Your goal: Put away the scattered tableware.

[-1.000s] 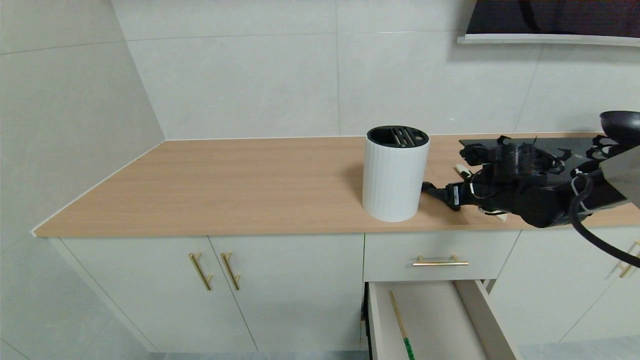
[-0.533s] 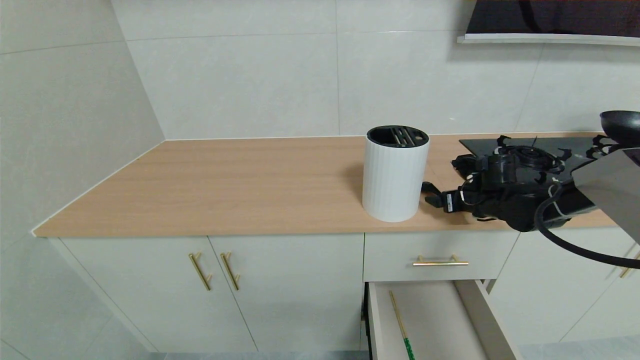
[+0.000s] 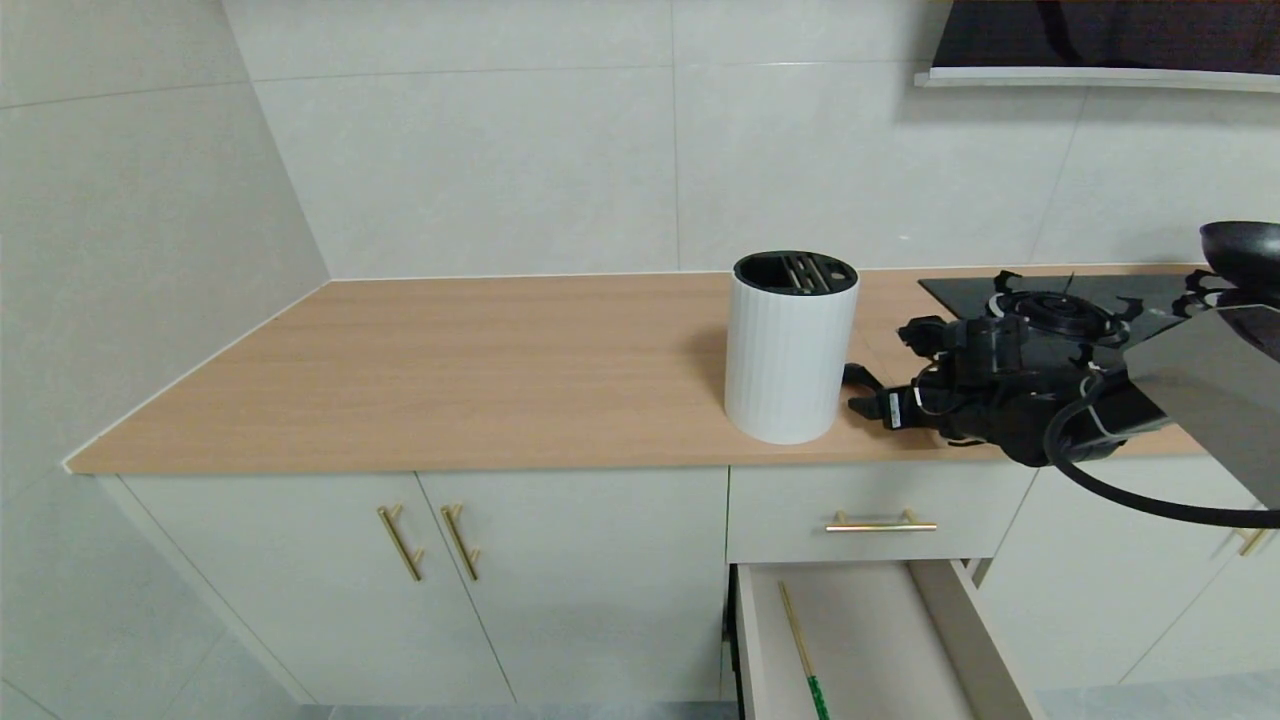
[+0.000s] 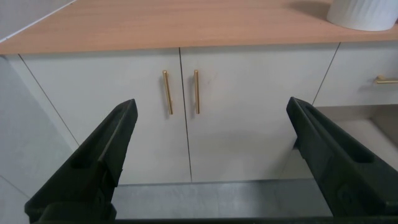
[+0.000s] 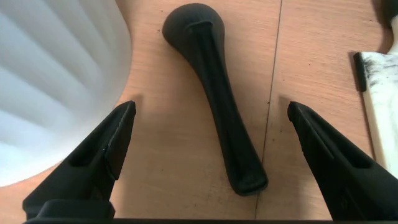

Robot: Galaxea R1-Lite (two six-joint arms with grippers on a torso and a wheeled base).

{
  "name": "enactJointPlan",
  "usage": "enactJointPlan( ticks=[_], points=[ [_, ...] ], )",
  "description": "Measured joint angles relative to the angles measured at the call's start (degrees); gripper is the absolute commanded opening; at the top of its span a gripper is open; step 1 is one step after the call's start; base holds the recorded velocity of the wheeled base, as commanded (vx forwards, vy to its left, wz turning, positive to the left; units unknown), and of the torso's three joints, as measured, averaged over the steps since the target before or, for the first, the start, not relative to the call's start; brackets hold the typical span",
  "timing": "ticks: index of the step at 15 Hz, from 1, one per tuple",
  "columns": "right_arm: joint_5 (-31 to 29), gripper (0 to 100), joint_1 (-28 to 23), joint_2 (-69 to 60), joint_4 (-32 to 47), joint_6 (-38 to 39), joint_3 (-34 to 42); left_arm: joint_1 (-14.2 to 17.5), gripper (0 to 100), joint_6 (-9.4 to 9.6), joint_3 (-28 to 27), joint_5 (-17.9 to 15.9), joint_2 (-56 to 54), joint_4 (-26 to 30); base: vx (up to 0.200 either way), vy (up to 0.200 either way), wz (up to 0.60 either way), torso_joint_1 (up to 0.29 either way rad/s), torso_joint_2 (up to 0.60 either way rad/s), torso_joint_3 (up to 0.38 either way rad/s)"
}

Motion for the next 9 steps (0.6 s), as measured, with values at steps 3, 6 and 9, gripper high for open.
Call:
enactJointPlan(
  ticks=[3, 6, 9],
  points=[
    [-0.01, 100, -0.28, 0.35, 0.07, 0.0, -0.63, 0.02, 100, 0.0, 0.0, -0.02, 0.0, 0.0, 0.0, 0.0, 0.0, 0.0, 0.0, 0.0],
    [-0.01, 100, -0.48, 0.68, 0.09, 0.02, -0.99, 0.02, 100, 0.0, 0.0, 0.0, 0.0, 0.0, 0.0, 0.0, 0.0, 0.0, 0.0, 0.0],
    [-0.94, 0, -0.52, 1.35, 0.0, 0.1, -1.62, 0.0, 100, 0.02, 0.0, 0.0, 0.0, -0.02, 0.0, 0.0, 0.0, 0.0, 0.0, 0.0]
  ],
)
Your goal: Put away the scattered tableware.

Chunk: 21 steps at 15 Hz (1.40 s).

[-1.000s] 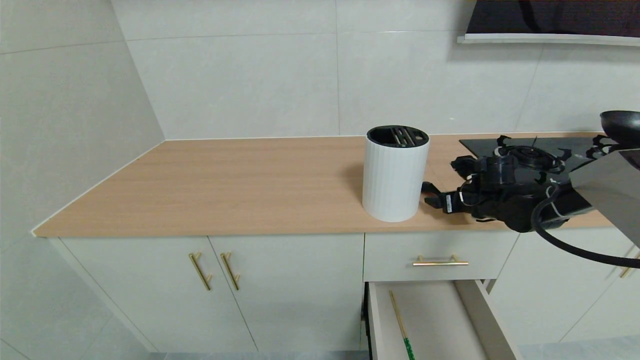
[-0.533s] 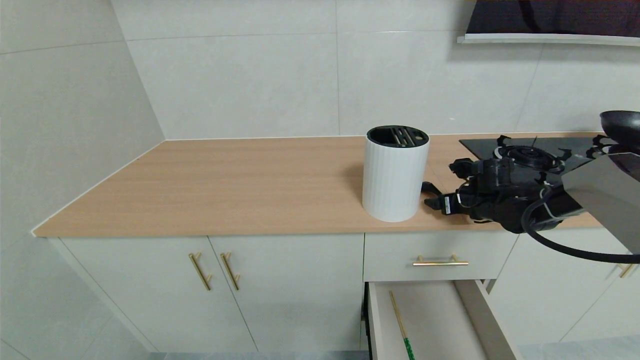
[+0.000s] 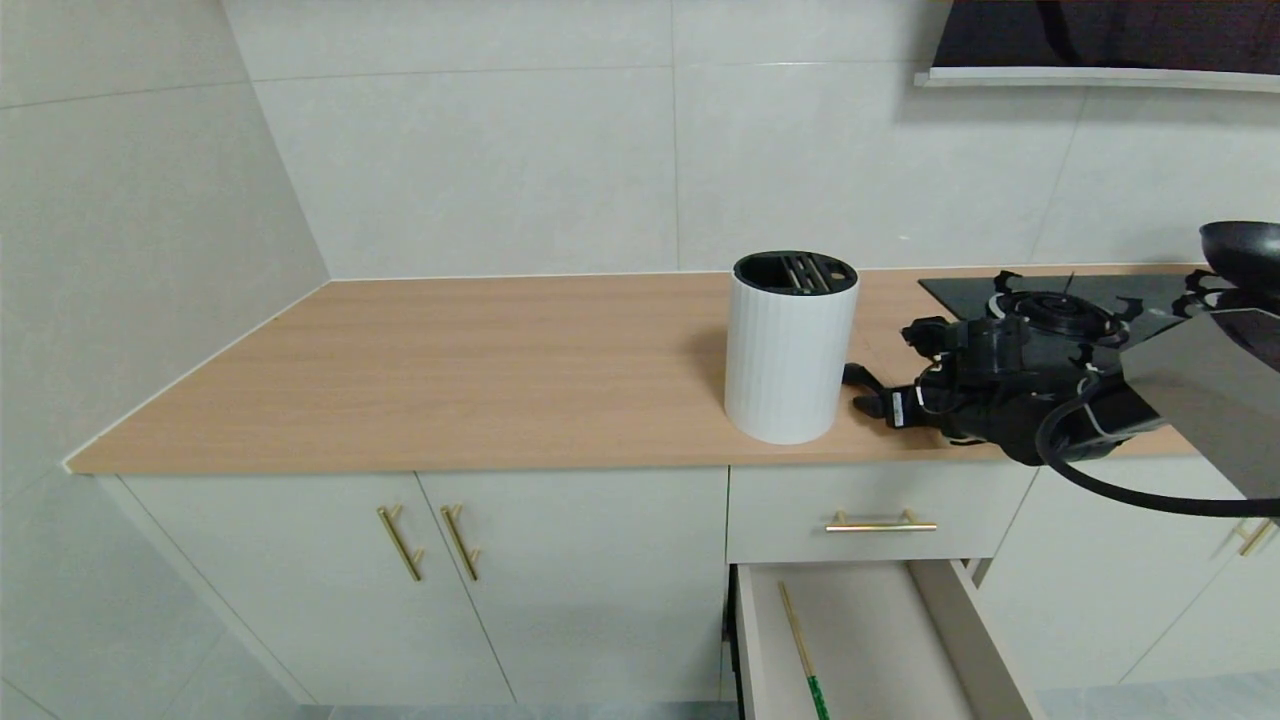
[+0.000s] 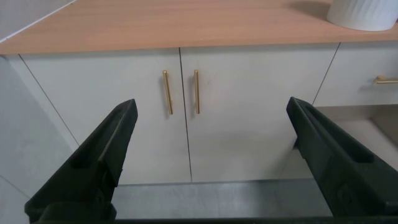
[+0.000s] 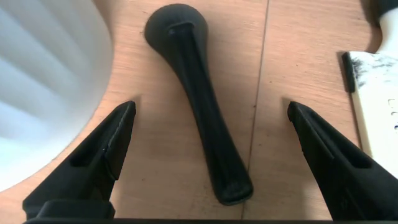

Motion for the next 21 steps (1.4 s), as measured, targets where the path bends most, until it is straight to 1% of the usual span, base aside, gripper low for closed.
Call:
enactJointPlan(
  ticks=[10, 12, 14, 16, 18, 21],
  points=[
    [-0.3, 0, 0.09, -0.35, 0.41, 0.11, -0.09, 0.0, 100, -0.02, 0.0, 0.0, 0.0, 0.02, 0.0, 0.0, 0.0, 0.0, 0.0, 0.0],
    [-0.88, 0, 0.11, -0.8, 0.44, 0.11, 0.09, 0.0, 100, -0.02, 0.0, 0.02, 0.0, 0.02, 0.0, 0.0, 0.0, 0.0, 0.0, 0.0],
    [-2.67, 0, 0.26, -2.01, 0.49, 0.34, 1.32, 0.0, 100, -0.02, 0.0, 0.02, 0.0, 0.02, 0.0, 0.0, 0.0, 0.0, 0.0, 0.0],
    [-5.81, 0, 0.61, -4.66, 0.66, 1.43, 4.24, 0.0, 100, -0.02, 0.0, 0.0, 0.0, 0.02, 0.0, 0.0, 0.0, 0.0, 0.0, 0.0],
    [-9.33, 0, 1.52, -8.33, 1.12, 4.23, 8.33, 0.0, 100, -0.02, 0.0, 0.0, 0.0, 0.02, 0.0, 0.0, 0.0, 0.0, 0.0, 0.0],
    [-12.34, 0, 2.95, -16.1, 1.58, 6.12, 16.97, 0.02, 100, -0.02, 0.0, 0.0, 0.0, 0.0, 0.0, 0.0, 0.0, 0.0, 0.0, 0.0]
  ],
)
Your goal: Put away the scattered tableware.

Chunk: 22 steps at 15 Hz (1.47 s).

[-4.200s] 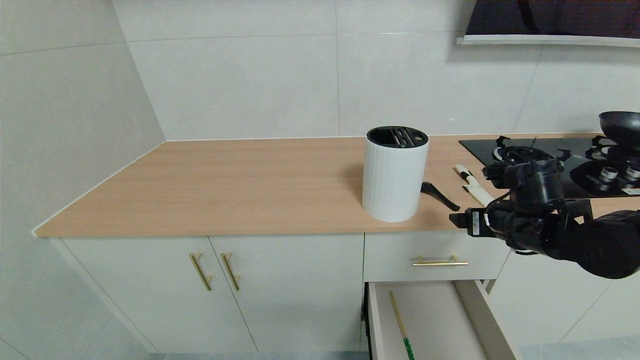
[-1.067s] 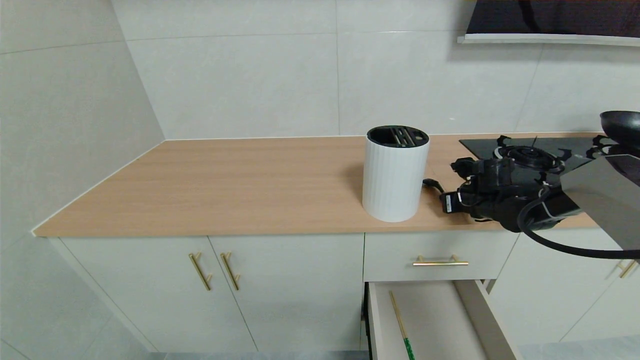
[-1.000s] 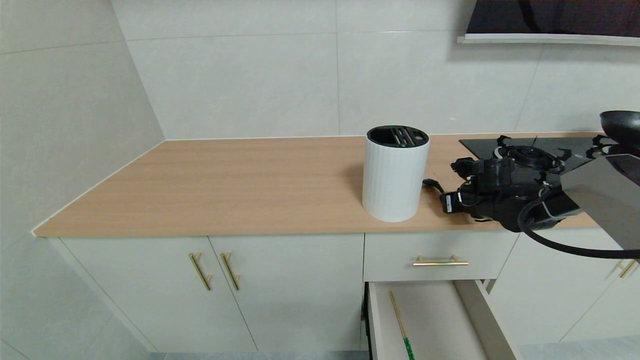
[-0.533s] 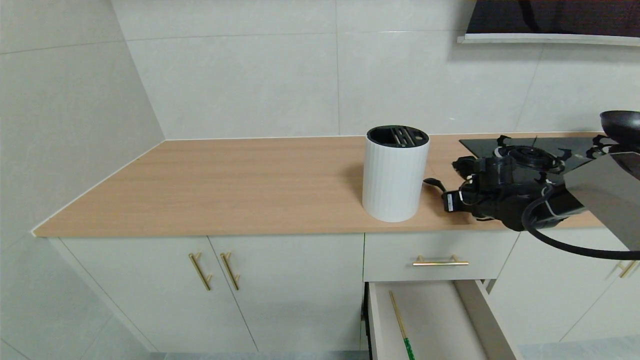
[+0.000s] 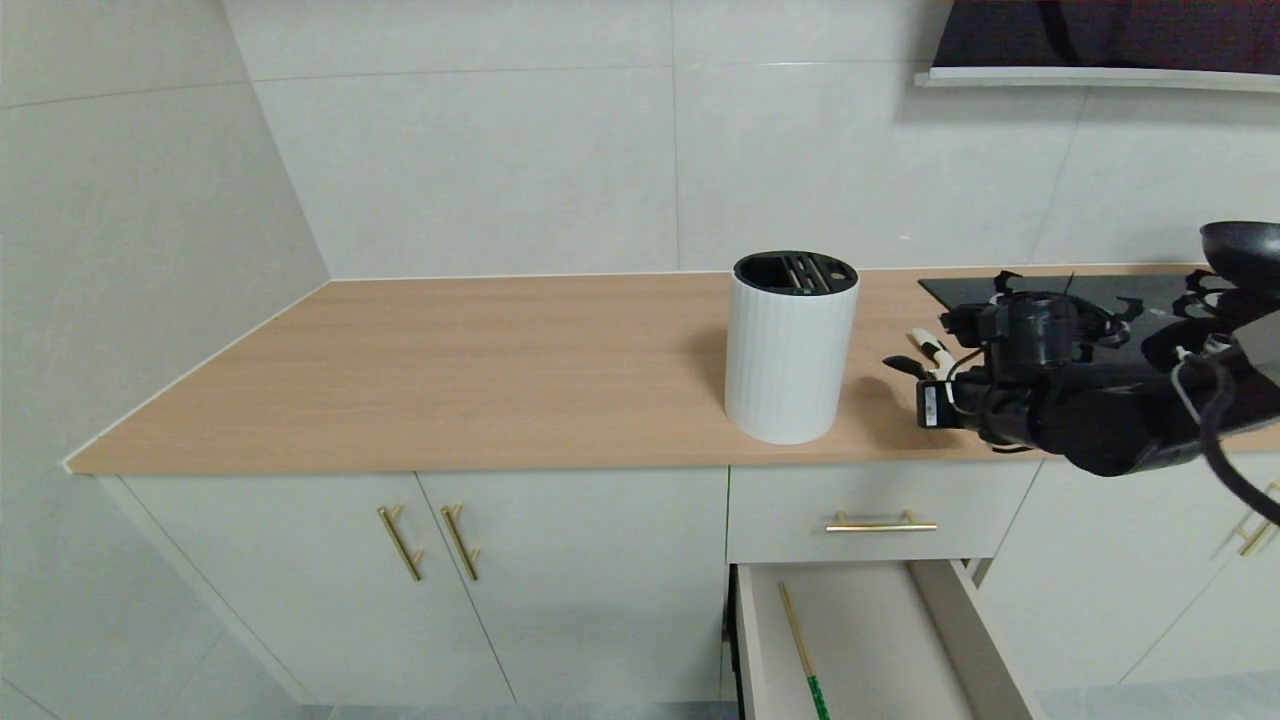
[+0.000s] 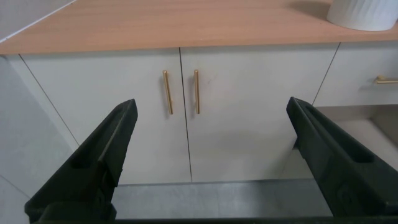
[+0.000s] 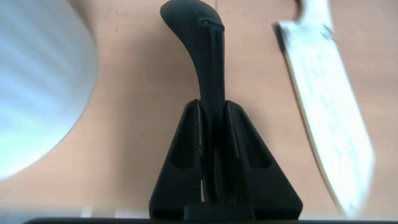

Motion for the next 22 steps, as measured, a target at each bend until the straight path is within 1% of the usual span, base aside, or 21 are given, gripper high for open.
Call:
enactJointPlan(
  ticks=[4, 5, 7, 13, 22],
  points=[
    [-0.76, 0, 2.15, -11.7, 0.49, 3.02, 15.41, -0.05, 100, 0.0, 0.0, 0.0, 0.0, 0.02, 0.0, 0.0, 0.0, 0.0, 0.0, 0.0],
    [-1.06, 0, 2.86, -14.06, 1.62, 4.8, 18.33, -0.02, 100, 0.0, 0.0, 0.0, 0.0, 0.02, 0.0, 0.0, 0.0, 0.0, 0.0, 0.0],
    [-2.43, 0, 4.27, -17.09, 4.11, 8.02, 21.59, 0.0, 100, 0.0, 0.0, 0.02, 0.0, 0.02, 0.0, 0.0, 0.0, 0.0, 0.0, 0.0],
    [-1.56, 0, 5.05, -19.32, 3.63, 8.39, 24.06, -0.02, 100, 0.0, 0.0, 0.0, 0.0, 0.02, 0.0, 0.0, 0.0, 0.0, 0.0, 0.0],
    [-1.63, 0, 5.05, -17.8, 3.54, 8.13, 24.6, -0.02, 100, 0.0, 0.0, 0.0, 0.0, -0.05, 0.0, 0.0, 0.0, -0.01, 0.02, 0.011]
  ],
)
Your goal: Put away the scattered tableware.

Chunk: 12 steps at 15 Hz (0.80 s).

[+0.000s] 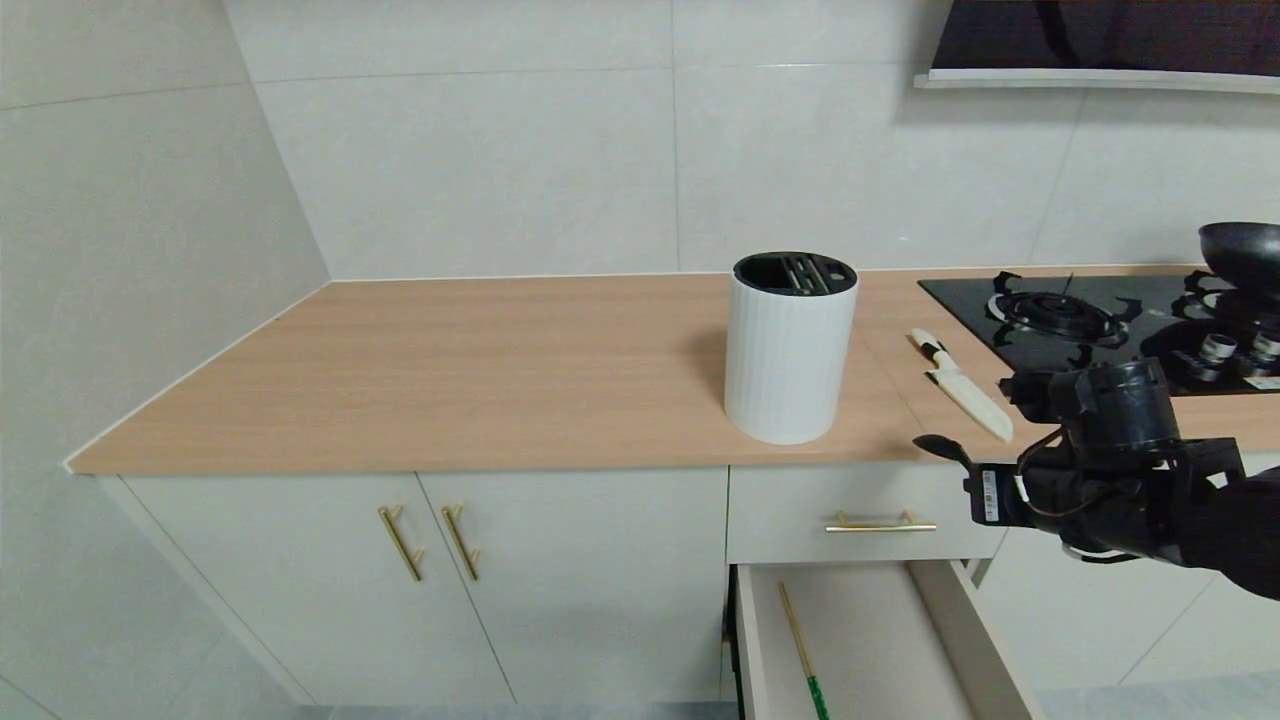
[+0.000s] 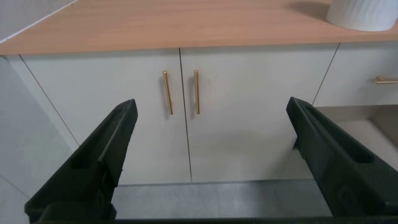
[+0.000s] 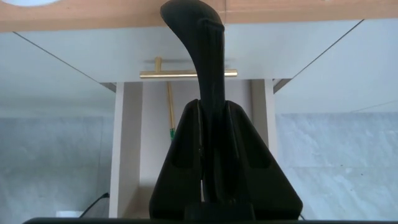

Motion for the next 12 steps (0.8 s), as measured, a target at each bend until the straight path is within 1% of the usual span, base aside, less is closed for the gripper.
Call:
enactJointPlan(
  ticks=[3, 12],
  points=[
    [0.02, 0, 0.05, 0.52, 0.11, -0.07, 0.16, 0.02, 100, 0.0, 0.0, 0.0, 0.0, 0.11, 0.0, 0.0, 0.0, -0.175, 0.41, 0.225],
    [-0.06, 0, 0.09, 1.95, 0.1, -0.11, 0.24, 0.0, 100, 0.0, 0.0, 0.0, 0.0, 0.05, 0.0, 0.0, 0.0, -0.207, 0.49, 0.286]
  ],
)
